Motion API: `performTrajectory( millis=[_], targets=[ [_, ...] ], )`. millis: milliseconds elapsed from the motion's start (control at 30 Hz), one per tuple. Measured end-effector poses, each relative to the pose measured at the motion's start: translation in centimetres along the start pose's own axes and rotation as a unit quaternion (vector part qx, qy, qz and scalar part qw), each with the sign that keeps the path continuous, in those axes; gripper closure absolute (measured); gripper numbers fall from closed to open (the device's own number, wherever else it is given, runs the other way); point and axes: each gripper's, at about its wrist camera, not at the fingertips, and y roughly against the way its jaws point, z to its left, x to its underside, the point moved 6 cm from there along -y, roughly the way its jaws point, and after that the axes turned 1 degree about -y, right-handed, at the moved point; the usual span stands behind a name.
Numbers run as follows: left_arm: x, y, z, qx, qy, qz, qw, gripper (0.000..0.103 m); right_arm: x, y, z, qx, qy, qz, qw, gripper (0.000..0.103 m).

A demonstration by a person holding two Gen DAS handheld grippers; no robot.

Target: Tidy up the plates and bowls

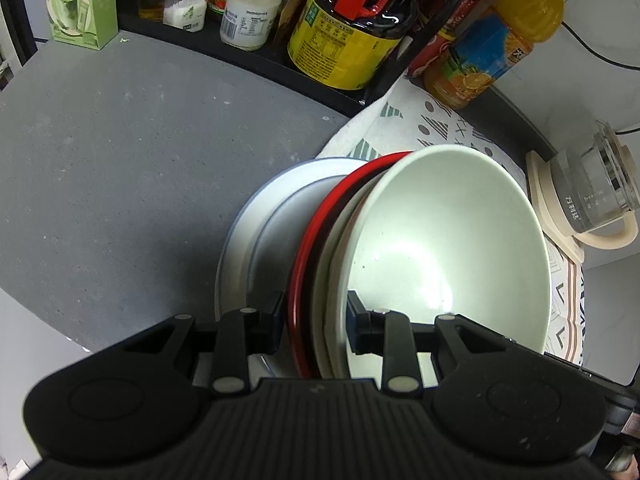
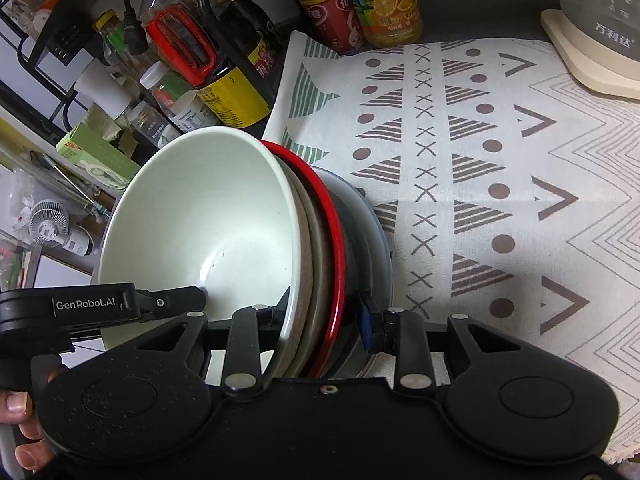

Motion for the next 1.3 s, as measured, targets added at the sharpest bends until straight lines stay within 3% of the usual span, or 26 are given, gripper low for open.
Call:
performTrajectory(
  millis=[300, 433, 467, 533, 600, 700, 1067, 1167, 1300],
  targets=[
    [-0.7, -0.1, 0.6, -0.007, 0.013, 0.004, 0.9999, 0.074, -0.4, -0.9, 0.6, -0.011, -0.003, 0.009, 1.0, 0.064],
    [-1.4, 0.0, 0.6, -0.019, -0.009, -0.005, 0.9998, 0.071, -0.9, -0.7, 0.6, -0.021, -0.006, -0.001, 1.0, 0.061],
    [-1.7, 0.1, 0.5, -0.017, -0.014, -0.005, 0.9997, 0.07, -1.1, -0.6, 0.7, -0.023, -0.004, -0.003, 1.0, 0.053],
    [-2.2, 0.3, 0.5, -0.01, -0.016, -0.005, 0.9998, 0.064, -1.5, -0.5, 0.8, -0.022, -0.002, -0.009, 1.0, 0.037],
    [-2.7, 0.6, 0.4, -0.015, -0.024, -0.011, 0.9995, 0.042, -2.0, -0.3, 1.0, -0.019, 0.004, -0.019, 1.0, 0.028],
    [-3.6, 1.2, 0.4, -0.018, -0.034, -0.031, 0.9988, 0.016, -2.4, -0.5, 0.8, -0.017, -0.001, -0.022, 1.0, 0.023],
    [-5.6, 1.3, -0.4, -0.017, -0.067, -0.045, 0.9966, 0.014, -2.8, 1.5, -0.3, 0.021, -0.018, -0.063, 0.998, 0.006],
    [-5.5, 2.1, -1.0, -0.005, -0.075, -0.062, 0.9953, 0.008, -2.5, 3.1, -0.9, 0.036, -0.025, -0.092, 0.995, 0.0],
    [-4.9, 2.9, -1.9, 0.006, -0.096, -0.076, 0.9924, 0.0, -1.7, 5.2, -1.8, 0.052, -0.045, -0.119, 0.991, 0.0]
  ],
)
